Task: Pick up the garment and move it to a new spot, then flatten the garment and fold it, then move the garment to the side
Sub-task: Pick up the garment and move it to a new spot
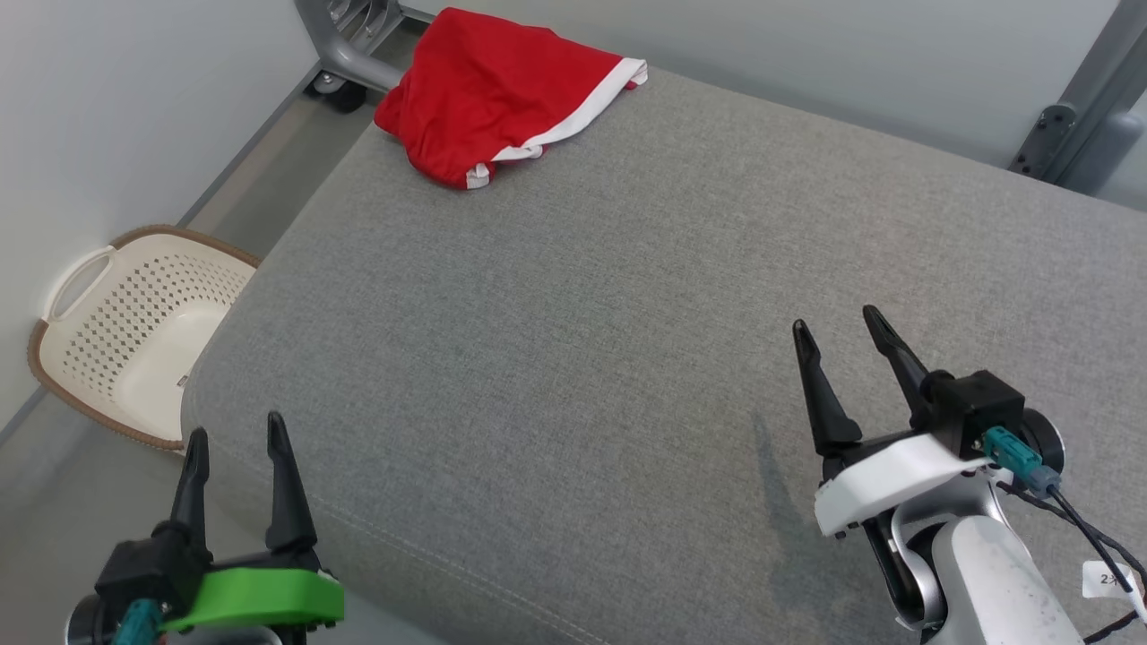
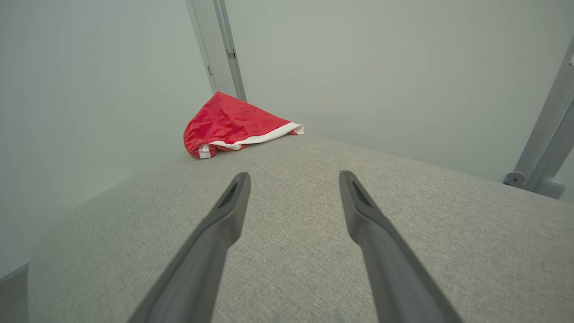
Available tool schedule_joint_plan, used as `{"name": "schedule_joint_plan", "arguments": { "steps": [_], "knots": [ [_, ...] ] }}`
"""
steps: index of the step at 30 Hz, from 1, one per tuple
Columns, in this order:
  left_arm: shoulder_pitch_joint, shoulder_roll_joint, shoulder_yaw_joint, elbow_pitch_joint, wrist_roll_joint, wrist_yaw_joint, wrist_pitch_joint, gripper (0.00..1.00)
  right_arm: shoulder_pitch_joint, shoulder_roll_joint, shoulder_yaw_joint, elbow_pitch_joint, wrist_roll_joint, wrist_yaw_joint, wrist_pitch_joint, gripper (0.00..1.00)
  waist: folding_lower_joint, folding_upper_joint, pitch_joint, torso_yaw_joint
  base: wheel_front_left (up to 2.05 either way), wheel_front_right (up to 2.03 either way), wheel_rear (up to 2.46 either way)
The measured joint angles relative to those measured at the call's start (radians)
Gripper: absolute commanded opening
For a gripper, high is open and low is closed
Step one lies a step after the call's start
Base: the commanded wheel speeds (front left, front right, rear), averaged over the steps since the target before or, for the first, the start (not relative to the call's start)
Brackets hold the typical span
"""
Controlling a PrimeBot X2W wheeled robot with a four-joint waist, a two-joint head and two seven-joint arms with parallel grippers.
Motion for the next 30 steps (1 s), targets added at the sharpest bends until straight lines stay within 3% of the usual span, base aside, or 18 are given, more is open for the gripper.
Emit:
{"name": "schedule_joint_plan", "arguments": {
  "steps": [6,16,20,30],
  "knots": [
    [-0.189,0.043,0.049,0.053,0.019,-0.031,0.000,1.00,-0.061,-0.014,0.005,-0.081,-0.044,0.000,0.041,1.00,0.0000,0.0000,0.064,-0.023,0.00,0.00,0.00],
    [-0.681,0.248,0.038,0.304,0.089,-0.093,0.088,1.00,-0.188,-0.083,0.031,-0.199,-0.071,0.000,0.098,1.00,0.0001,0.0000,0.206,-0.150,0.00,0.00,0.00],
    [-0.834,0.286,0.033,0.437,0.069,-0.119,0.171,1.00,-0.210,-0.086,0.038,-0.238,-0.074,0.000,0.107,1.00,0.0000,0.0000,0.263,-0.219,0.00,0.00,0.00],
    [-0.980,0.369,-0.011,0.731,0.043,-0.154,0.327,1.00,-0.215,-0.088,0.020,-0.323,-0.090,0.000,0.118,1.00,0.0001,0.0000,0.407,-0.359,0.00,0.00,0.00]
  ]
}}
